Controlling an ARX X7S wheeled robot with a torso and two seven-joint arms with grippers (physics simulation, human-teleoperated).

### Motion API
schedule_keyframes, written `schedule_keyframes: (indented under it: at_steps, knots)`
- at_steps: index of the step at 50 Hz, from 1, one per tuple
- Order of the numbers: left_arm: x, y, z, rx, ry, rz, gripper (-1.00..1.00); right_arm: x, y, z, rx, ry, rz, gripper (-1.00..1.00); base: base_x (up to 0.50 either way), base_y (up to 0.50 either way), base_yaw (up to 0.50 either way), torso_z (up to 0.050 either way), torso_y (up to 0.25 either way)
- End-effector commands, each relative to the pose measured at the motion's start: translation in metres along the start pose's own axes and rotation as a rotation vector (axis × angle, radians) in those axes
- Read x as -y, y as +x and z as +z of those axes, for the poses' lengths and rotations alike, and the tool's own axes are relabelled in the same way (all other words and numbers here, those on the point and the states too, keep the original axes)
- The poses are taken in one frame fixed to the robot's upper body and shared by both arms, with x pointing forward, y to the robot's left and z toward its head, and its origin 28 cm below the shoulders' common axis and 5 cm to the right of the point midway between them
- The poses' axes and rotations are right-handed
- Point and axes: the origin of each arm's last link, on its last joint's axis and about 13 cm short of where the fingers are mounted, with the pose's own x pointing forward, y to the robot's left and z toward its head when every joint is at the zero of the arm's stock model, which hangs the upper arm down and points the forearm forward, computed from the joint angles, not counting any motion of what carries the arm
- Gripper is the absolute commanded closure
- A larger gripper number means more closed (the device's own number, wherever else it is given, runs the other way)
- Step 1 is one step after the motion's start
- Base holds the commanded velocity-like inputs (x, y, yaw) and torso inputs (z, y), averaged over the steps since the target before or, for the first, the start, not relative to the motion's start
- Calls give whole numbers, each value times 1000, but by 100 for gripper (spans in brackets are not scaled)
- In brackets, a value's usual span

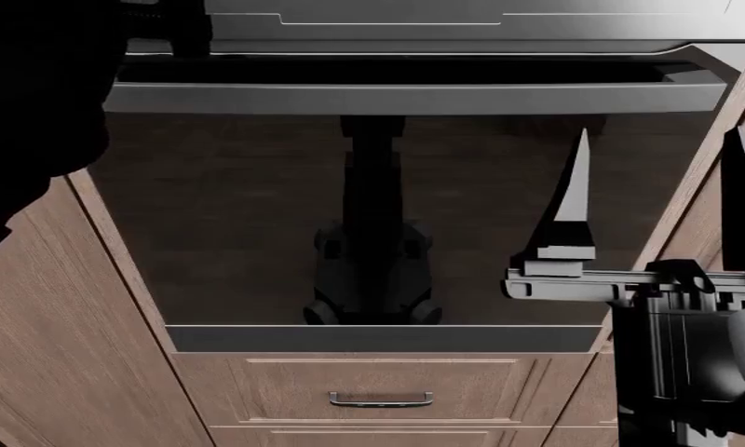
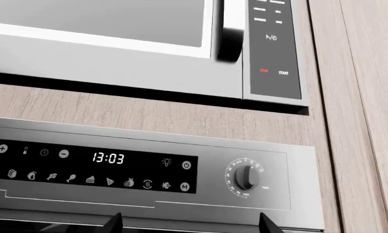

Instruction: Preheat the oven by turning the temperature knob.

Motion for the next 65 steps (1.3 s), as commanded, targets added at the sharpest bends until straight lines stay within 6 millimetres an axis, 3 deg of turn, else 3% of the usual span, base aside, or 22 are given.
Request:
schedule_keyframes:
  at_steps: [1, 63, 64, 65]
  knots:
    - [0, 1, 1, 0, 1, -2, -100, 0, 0, 0, 0, 0, 1, -100, 0, 0, 0, 0, 0]
    - [2, 10, -3, -8, 6, 9, -100, 0, 0, -2, -5, 1, 2, -100, 0, 0, 0, 0, 0]
    - [3, 10, -4, -4, 13, 9, 100, 0, 0, -2, -7, 2, 2, -100, 0, 0, 0, 0, 0]
    - [2, 10, -4, -1, 14, 13, 100, 0, 0, -2, -7, 1, 2, -100, 0, 0, 0, 0, 0]
